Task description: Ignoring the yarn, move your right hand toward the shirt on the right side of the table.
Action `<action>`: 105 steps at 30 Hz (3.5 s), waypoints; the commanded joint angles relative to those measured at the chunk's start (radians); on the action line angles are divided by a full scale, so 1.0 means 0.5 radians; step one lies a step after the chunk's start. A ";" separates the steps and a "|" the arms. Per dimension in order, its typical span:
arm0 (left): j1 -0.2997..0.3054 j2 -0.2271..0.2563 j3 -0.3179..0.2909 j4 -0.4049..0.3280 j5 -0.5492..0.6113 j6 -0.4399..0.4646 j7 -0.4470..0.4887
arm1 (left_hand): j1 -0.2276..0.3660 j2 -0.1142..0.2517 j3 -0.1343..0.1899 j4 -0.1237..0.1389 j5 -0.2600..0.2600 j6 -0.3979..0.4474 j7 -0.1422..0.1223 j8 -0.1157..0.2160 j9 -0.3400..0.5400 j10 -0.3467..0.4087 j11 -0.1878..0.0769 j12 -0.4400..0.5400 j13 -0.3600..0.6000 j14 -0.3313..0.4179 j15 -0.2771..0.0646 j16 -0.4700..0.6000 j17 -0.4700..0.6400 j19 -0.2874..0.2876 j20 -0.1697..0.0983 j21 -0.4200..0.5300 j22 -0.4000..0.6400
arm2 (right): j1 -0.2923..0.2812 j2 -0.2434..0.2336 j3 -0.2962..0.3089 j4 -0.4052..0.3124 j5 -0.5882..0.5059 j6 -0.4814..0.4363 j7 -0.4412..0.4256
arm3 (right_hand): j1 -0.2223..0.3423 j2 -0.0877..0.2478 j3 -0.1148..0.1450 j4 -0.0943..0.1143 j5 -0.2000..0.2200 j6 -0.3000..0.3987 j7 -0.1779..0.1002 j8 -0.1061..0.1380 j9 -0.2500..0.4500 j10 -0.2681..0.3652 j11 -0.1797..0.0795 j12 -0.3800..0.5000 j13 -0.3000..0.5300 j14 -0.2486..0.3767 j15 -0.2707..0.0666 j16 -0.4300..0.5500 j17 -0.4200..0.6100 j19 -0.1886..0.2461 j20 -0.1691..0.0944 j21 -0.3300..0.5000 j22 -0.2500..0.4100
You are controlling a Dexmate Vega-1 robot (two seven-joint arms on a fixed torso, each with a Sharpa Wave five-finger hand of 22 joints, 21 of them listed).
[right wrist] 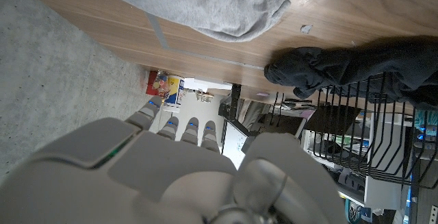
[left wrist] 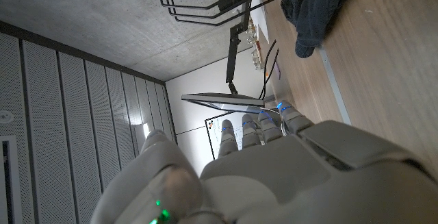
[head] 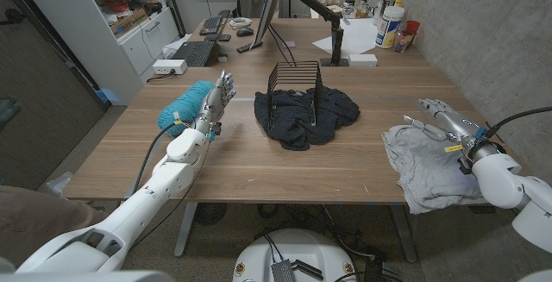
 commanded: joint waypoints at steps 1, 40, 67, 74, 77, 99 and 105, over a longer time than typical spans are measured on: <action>-0.017 -0.013 0.002 0.028 0.002 -0.009 0.001 | 0.001 0.023 0.010 -0.011 0.010 0.010 -0.001 0.006 0.004 0.001 -0.005 0.005 0.011 -0.014 -0.003 0.004 0.006 -0.004 0.006 0.010 0.004 | 0.007 0.012 -0.020 -0.011 -0.080 -0.016 0.049 | 0.010 0.000 -0.005 -0.002 -0.005 0.006 -0.017 0.007 0.004 0.004 -0.016 0.006 0.004 -0.092 -0.078 0.011 0.010 -0.013 0.007 0.005 0.009; -0.055 -0.006 0.017 0.053 0.007 0.025 -0.022 | -0.001 0.025 0.007 -0.014 0.009 0.013 0.001 0.007 0.004 0.003 -0.006 0.005 0.011 -0.016 -0.003 0.004 0.006 -0.005 0.007 0.010 0.004 | -0.172 0.087 0.098 -0.061 -0.284 -0.080 0.173 | 0.012 0.000 -0.005 -0.003 -0.008 0.003 -0.021 0.007 0.004 -0.013 -0.013 0.002 0.005 -0.101 -0.079 0.010 0.010 -0.018 0.009 0.007 0.009; -0.067 -0.016 0.010 0.086 0.002 0.000 -0.030 | -0.002 0.026 0.005 -0.017 0.009 0.023 0.002 0.010 0.004 0.013 -0.004 0.008 0.011 -0.014 -0.006 0.005 0.006 -0.002 0.001 0.011 0.004 | -0.224 0.167 0.115 -0.069 -0.386 -0.117 0.167 | 0.016 0.000 -0.003 -0.006 -0.010 -0.007 -0.018 0.005 0.005 -0.045 -0.018 -0.005 0.005 -0.105 -0.081 0.011 0.010 -0.014 0.009 0.010 0.009; -0.063 -0.012 0.009 0.080 0.004 0.003 -0.025 | -0.002 0.027 0.005 -0.017 0.009 0.025 0.001 0.010 0.004 0.021 -0.005 0.011 0.011 -0.012 -0.007 0.006 0.006 -0.001 0.000 0.011 0.004 | -0.210 0.181 0.091 -0.055 -0.383 -0.114 0.140 | 0.013 0.002 -0.004 -0.004 -0.011 -0.004 -0.020 0.007 0.005 -0.055 -0.022 -0.007 0.005 -0.107 -0.082 0.011 0.011 -0.012 0.011 0.011 0.009; -0.060 -0.009 0.008 0.075 0.004 0.006 -0.023 | -0.002 0.027 0.005 -0.018 0.009 0.025 0.000 0.010 0.004 0.021 -0.005 0.011 0.011 -0.010 -0.008 0.007 0.006 -0.001 0.000 0.011 0.004 | -0.207 0.192 0.084 -0.045 -0.379 -0.105 0.111 | 0.013 0.002 -0.004 -0.004 -0.011 -0.003 -0.022 0.007 0.005 -0.057 -0.024 -0.007 0.005 -0.107 -0.082 0.011 0.011 -0.012 0.011 0.011 0.009; -0.055 -0.005 0.006 0.054 0.007 0.003 -0.019 | -0.002 0.028 0.004 -0.020 0.009 0.024 0.002 0.009 0.004 0.020 -0.004 0.009 0.011 -0.013 -0.007 0.005 0.006 0.000 -0.002 0.011 0.004 | -0.223 0.203 0.036 -0.015 -0.352 -0.095 -0.002 | 0.012 0.001 -0.005 -0.004 -0.013 -0.009 -0.025 0.006 0.005 -0.059 -0.022 -0.003 0.005 -0.106 -0.083 0.013 0.011 -0.003 0.013 0.014 0.009; -0.052 -0.005 0.004 0.058 0.003 0.000 -0.022 | -0.002 0.028 0.003 -0.020 0.009 0.023 0.002 0.008 0.004 0.021 0.000 0.010 0.011 -0.010 -0.007 0.006 0.006 0.000 -0.003 0.011 0.004 | -0.207 0.189 0.013 -0.004 -0.335 -0.096 -0.006 | 0.013 0.001 -0.004 -0.005 -0.013 -0.009 -0.024 0.006 0.006 -0.060 -0.027 -0.003 0.005 -0.104 -0.085 0.014 0.011 -0.002 0.013 0.014 0.009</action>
